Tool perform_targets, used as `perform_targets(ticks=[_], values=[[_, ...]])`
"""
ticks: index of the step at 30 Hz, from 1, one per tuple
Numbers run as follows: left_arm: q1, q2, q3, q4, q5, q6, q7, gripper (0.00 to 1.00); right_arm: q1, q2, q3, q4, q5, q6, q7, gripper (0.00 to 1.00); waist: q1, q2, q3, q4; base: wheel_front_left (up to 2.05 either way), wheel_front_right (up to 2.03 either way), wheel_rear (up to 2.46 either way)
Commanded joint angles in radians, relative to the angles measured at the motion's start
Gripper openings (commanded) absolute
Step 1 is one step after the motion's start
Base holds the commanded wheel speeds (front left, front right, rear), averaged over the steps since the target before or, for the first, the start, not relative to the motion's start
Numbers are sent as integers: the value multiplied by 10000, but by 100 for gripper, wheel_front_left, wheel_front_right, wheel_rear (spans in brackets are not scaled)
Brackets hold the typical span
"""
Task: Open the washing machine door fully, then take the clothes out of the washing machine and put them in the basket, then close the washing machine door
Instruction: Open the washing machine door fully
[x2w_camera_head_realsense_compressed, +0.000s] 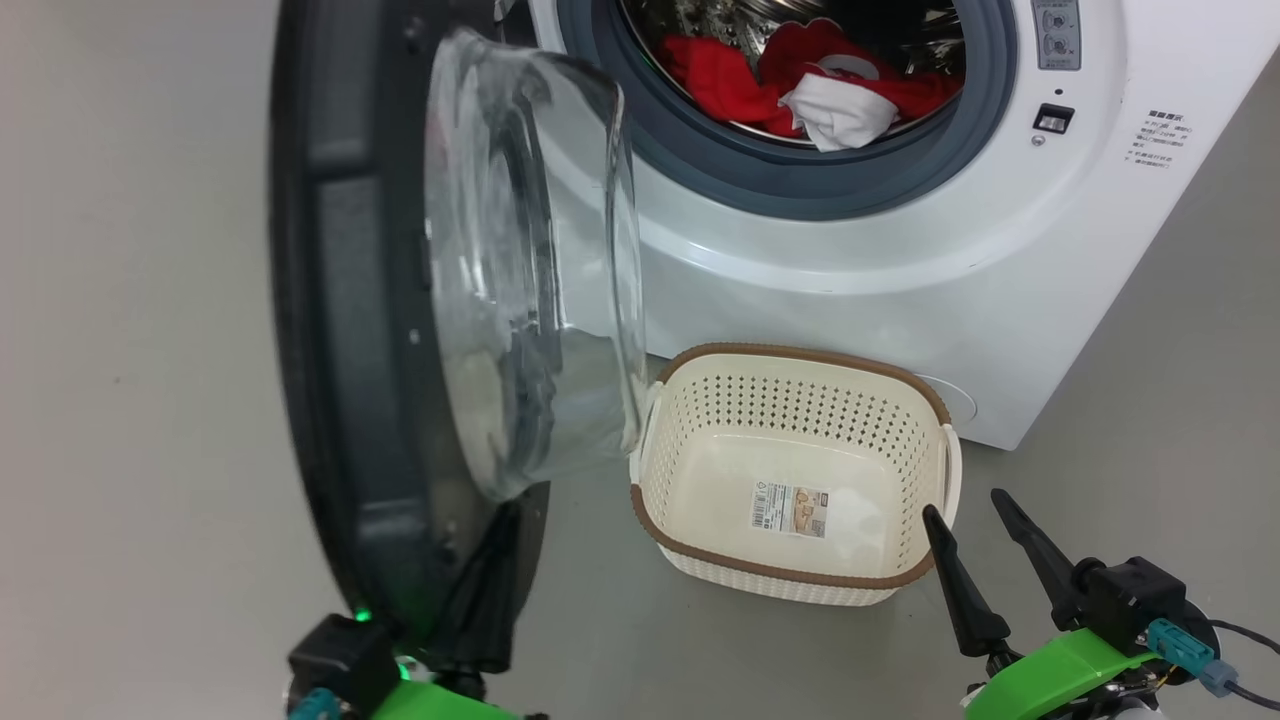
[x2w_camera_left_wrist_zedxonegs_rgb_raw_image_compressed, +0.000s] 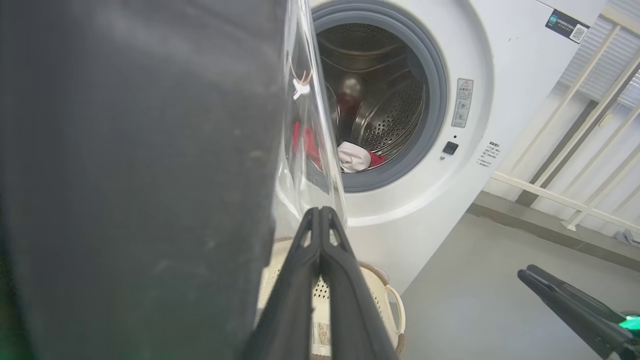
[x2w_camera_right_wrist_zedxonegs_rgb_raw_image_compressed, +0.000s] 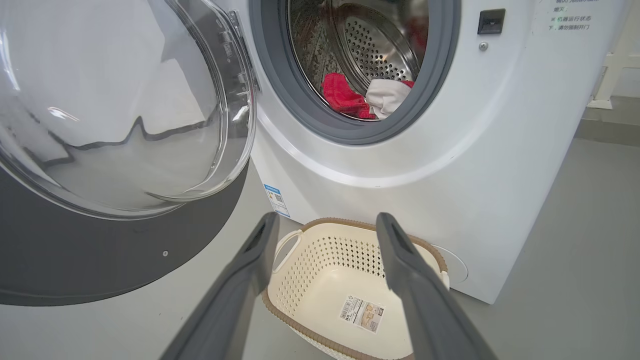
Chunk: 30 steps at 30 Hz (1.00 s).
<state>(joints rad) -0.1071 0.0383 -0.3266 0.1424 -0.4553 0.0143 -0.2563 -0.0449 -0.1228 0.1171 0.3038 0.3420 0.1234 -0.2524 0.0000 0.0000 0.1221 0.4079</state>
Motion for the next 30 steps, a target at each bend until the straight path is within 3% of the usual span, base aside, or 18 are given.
perform_targets(ticks=[1,30], values=[[-136,120,681,-153,140,131,-55,0,-256,-59,282,-246,31,73,-93,100,0,0,12,3,0,0,0],[-554,120,5980,550,1547,-388,-55,0,-452,-23,374,-325,53,73,-93,100,0,0,325,-441,0,0,0]])
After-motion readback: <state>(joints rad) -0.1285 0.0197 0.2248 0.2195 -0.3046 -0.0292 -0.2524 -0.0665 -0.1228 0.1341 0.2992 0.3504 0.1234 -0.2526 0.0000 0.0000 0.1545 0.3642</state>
